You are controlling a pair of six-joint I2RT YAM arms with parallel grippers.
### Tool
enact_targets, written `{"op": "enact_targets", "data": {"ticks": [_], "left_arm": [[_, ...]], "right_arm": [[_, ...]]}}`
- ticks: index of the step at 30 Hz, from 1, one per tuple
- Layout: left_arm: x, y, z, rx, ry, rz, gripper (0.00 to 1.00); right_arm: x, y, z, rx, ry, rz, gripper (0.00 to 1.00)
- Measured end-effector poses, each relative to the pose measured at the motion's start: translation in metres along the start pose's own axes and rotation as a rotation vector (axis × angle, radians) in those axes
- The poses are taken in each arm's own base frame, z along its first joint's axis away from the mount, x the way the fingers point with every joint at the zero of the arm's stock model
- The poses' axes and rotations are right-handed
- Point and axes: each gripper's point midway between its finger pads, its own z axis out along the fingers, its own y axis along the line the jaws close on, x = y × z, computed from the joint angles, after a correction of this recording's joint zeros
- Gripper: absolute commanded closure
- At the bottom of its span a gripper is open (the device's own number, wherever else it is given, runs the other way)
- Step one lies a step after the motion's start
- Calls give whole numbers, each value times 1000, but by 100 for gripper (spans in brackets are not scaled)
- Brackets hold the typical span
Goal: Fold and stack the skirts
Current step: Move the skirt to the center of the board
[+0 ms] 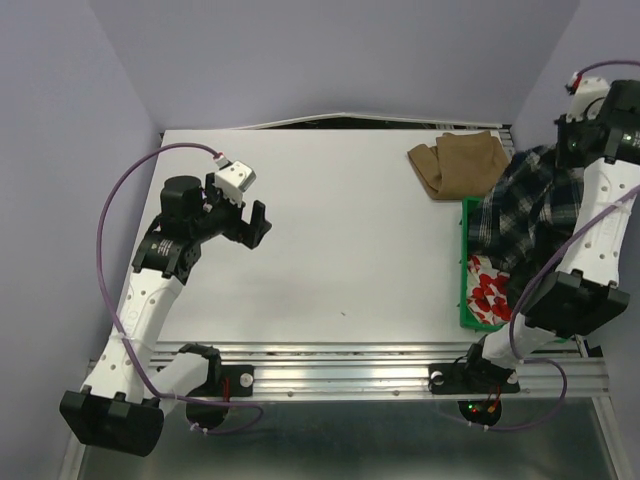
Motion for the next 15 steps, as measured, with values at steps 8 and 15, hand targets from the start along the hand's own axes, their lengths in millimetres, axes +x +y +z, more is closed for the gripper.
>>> {"op": "enact_targets", "data": {"ticks": [8, 15], "left_arm": [[-5, 3, 2, -11, -6, -16, 1], [-30, 4, -1, -22, -62, -50, 1]], "right_arm": [[-138, 4, -151, 12, -556, -7, 99], [-176, 64, -193, -351, -784, 106, 99]]}}
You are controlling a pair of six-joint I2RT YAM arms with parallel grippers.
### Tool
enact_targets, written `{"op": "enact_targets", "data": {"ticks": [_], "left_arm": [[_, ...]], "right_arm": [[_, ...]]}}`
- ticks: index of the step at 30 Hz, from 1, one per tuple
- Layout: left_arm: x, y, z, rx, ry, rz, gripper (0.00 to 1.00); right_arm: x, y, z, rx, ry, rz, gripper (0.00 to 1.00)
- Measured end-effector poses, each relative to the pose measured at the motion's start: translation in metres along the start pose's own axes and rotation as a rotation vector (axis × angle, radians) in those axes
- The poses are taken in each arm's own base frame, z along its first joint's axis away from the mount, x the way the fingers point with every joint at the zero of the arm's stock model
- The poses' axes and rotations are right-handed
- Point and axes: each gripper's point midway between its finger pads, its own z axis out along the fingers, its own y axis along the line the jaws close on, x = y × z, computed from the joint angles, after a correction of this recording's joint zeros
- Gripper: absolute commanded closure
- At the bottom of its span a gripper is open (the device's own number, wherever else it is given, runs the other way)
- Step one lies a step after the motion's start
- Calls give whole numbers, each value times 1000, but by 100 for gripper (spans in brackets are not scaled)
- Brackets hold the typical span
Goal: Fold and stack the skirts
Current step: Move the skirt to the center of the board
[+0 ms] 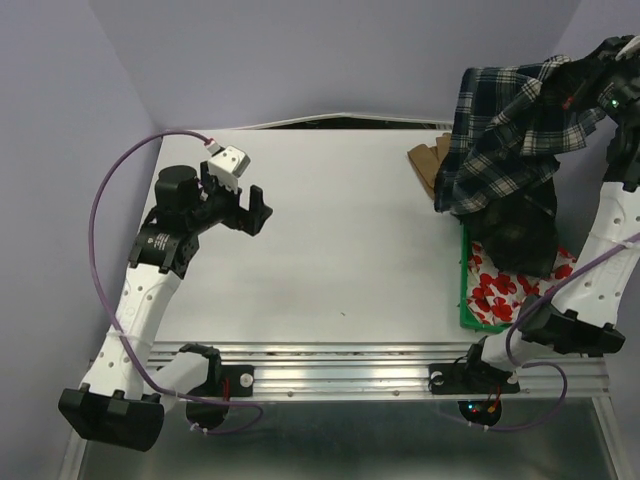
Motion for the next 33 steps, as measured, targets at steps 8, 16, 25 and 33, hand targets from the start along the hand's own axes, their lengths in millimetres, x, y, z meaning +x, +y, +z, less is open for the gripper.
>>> {"op": "enact_targets", "data": {"ticks": [8, 16, 25, 33], "left_arm": [[-45, 8, -15, -40, -100, -41, 1], [-78, 55, -40, -187, -191, -148, 2], [-58, 74, -40, -175, -125, -148, 9], [55, 72, 7, -53, 219, -117, 14]], "right_arm": [[-43, 107, 62, -524, -154, 288, 99], [-14, 245, 96, -920, -26, 442, 99], [170, 265, 109, -932, 336, 487, 99], [398, 232, 39, -740, 790, 352, 80]]}}
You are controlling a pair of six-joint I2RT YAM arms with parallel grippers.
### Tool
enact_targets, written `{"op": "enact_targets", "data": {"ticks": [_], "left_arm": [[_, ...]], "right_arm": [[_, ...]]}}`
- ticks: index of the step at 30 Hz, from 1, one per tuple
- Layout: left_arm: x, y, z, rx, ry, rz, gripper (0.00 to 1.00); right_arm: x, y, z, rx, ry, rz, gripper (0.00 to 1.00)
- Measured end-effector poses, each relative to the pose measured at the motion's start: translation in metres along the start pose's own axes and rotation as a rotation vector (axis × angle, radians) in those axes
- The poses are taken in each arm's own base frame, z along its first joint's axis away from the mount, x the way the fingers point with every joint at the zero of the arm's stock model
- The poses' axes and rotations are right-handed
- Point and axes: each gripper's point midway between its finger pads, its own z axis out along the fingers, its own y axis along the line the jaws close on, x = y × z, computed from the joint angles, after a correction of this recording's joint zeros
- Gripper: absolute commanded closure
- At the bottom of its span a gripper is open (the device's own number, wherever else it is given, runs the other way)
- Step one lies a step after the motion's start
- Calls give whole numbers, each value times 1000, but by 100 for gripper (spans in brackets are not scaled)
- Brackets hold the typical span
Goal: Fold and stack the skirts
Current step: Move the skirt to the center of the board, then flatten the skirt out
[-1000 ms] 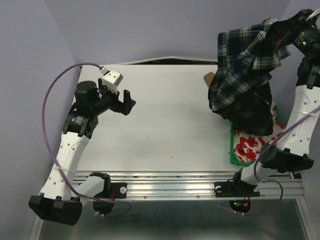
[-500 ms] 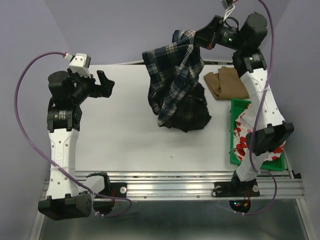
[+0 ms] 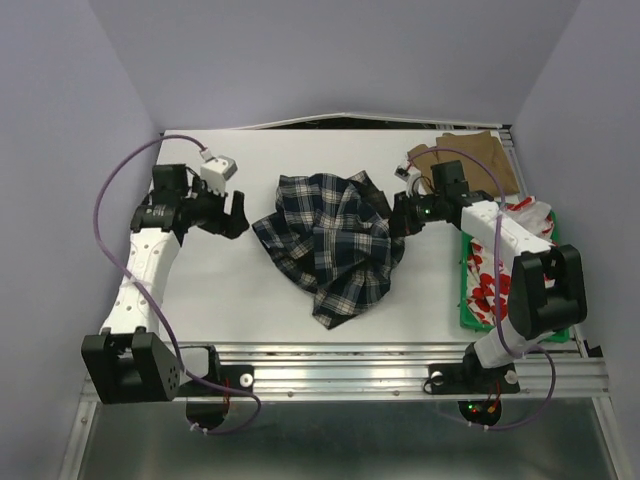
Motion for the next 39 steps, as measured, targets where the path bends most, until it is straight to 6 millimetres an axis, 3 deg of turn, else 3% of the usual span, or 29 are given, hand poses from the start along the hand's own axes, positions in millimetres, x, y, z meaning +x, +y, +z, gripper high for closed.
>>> {"op": "enact_targets", "data": {"ticks": [1, 3, 6, 7, 10, 13, 16, 18, 21, 23, 25, 29, 30, 31, 35, 39], "left_arm": [[18, -2, 7, 8, 51, 7, 14], [56, -12, 22, 30, 165, 20, 14], [88, -19, 32, 31, 252, 49, 13], [94, -15, 34, 15, 268, 57, 13], [100, -2, 43, -24, 282, 80, 12], [107, 10, 60, -26, 307, 91, 13], [120, 16, 73, 0, 343, 67, 19], [129, 24, 81, 22, 370, 26, 21], [121, 42, 90, 34, 350, -53, 21], [107, 54, 94, 30, 309, -95, 21], [88, 62, 99, 38, 260, -127, 22], [64, 66, 109, 71, 200, -140, 17], [63, 65, 110, 78, 197, -138, 6], [62, 65, 111, 85, 196, -125, 3], [60, 67, 112, 101, 206, -101, 2], [56, 69, 110, 105, 207, -73, 2]], "right_arm": [[15, -7, -1, 36, 30, -2, 72], [27, -17, -4, 90, 64, -26, 65], [27, -32, -11, 188, 79, -86, 28], [24, -36, -16, 225, 83, -107, 20], [3, -37, -28, 285, 76, -168, 13], [-33, -22, -43, 287, 38, -259, 13], [-57, 11, -47, 245, 32, -360, 13], [-53, 39, -36, 181, 58, -419, 12], [-24, 81, -13, 86, 134, -521, 9], [7, 103, 1, 29, 204, -583, 9], [28, 115, 10, -7, 258, -634, 6], [39, 114, 20, 15, 311, -764, 0], [38, 115, 23, 26, 315, -821, 0], [38, 116, 24, 33, 320, -860, 0], [52, 125, 42, 51, 352, -1075, 0], [71, 117, 59, 80, 421, -1228, 4]]}}
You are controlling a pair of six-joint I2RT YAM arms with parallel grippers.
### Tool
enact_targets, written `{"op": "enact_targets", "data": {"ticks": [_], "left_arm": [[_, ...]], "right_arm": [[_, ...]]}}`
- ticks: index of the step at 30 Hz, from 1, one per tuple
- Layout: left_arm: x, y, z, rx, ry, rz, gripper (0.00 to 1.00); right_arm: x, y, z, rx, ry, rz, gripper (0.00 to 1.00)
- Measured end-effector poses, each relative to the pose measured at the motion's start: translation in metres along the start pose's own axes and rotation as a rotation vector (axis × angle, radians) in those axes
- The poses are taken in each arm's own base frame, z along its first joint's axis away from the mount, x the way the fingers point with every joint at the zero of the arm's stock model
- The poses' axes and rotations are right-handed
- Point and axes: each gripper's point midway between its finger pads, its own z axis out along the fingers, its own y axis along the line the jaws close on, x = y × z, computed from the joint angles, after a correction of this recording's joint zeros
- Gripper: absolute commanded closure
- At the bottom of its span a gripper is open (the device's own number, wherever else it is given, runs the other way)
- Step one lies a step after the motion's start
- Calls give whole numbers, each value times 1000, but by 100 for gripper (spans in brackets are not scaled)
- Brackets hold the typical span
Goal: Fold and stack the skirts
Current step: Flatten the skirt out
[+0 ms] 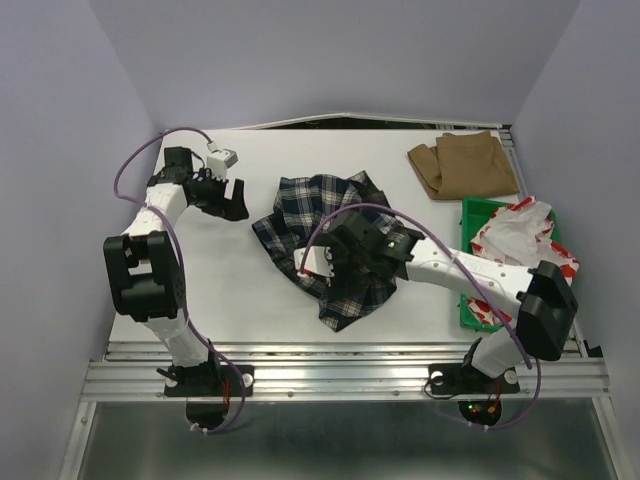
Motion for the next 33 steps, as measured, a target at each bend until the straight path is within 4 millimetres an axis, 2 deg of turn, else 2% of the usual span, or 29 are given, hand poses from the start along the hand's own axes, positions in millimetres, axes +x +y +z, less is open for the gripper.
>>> {"op": "enact_targets", "data": {"ticks": [3, 4, 5, 6, 10, 14, 17, 21, 23, 25, 28, 30, 33], "left_arm": [[1, 4, -1, -14, 6, 28, 2], [2, 6, -1, -24, 10, 43, 2], [1, 9, -1, -35, 7, 61, 2], [3, 14, -2, -64, 7, 94, 2], [2, 24, -8, -123, 14, 149, 9], [-13, 24, -6, -95, -20, 132, 11], [-22, 17, -3, -47, -96, 104, 10], [-6, 0, -9, 23, -180, 80, 5], [-2, -8, -20, 44, -223, 108, 4], [-4, -11, -31, 46, -259, 170, 1], [-10, -17, -50, 14, -321, 364, 1], [-4, -30, -61, -3, -352, 515, 1], [17, -47, -59, 11, -354, 669, 1]], "right_arm": [[7, -3, 16, 25, 48, -63, 43], [9, -4, 19, 31, 62, -77, 66], [11, -6, 21, 42, 79, -84, 78], [12, -9, 21, 56, 87, -96, 99], [7, -29, 12, 141, 100, -106, 99], [-15, -54, -16, 248, 48, -111, 99], [-46, -81, -53, 363, -29, -109, 99], [-86, -120, -110, 544, -141, -100, 99], [-94, -129, -127, 596, -164, -99, 99], [-100, -141, -142, 652, -184, -91, 99], [-101, -150, -152, 691, -187, -83, 99], [-100, -157, -156, 711, -181, -74, 99], [-104, -165, -162, 737, -183, -64, 99]]}}
